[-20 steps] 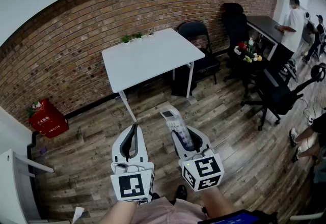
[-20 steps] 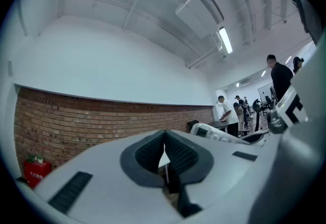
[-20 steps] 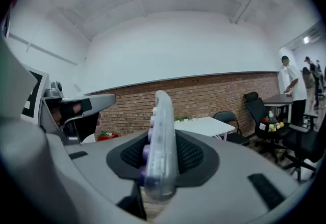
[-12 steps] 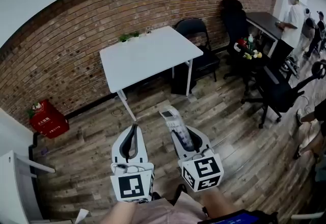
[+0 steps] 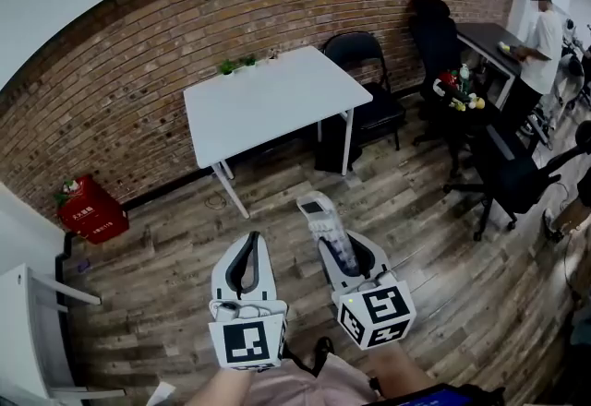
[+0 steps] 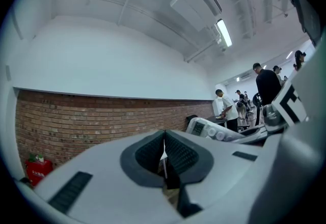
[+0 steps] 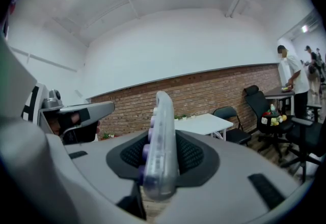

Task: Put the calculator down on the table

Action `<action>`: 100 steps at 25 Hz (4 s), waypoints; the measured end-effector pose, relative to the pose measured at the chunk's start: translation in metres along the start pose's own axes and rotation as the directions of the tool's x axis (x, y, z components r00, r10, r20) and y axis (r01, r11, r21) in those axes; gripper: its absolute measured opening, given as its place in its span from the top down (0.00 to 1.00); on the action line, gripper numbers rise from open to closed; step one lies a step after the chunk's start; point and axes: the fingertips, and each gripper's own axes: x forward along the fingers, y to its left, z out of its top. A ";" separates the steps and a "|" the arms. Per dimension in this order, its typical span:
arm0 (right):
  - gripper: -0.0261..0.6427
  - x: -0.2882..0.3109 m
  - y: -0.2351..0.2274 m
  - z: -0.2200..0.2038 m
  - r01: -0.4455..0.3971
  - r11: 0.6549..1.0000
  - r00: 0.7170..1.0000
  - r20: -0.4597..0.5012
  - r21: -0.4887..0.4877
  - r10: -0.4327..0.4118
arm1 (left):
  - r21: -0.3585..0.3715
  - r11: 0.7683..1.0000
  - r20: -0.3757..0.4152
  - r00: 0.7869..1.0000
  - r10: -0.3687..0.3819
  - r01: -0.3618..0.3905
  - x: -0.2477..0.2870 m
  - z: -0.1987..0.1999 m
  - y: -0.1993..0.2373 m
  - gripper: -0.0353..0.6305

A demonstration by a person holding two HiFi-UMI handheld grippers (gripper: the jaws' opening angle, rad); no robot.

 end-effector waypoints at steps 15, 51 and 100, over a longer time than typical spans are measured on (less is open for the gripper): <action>0.76 0.132 -0.024 -0.014 -0.035 0.999 0.995 -0.090 -0.005 0.034 | -0.075 0.995 -0.068 0.996 0.054 -0.059 0.108 -0.061 0.072 0.93; 0.76 0.449 -0.156 0.054 0.047 0.998 0.995 -0.089 0.038 -0.043 | -0.029 0.999 -0.128 0.991 -0.043 0.039 0.439 -0.121 0.185 0.93; 0.76 0.756 -0.199 0.078 -0.238 0.970 0.942 -0.256 -0.053 0.217 | -0.043 0.954 -0.197 0.939 0.282 -0.296 0.647 -0.177 0.351 0.93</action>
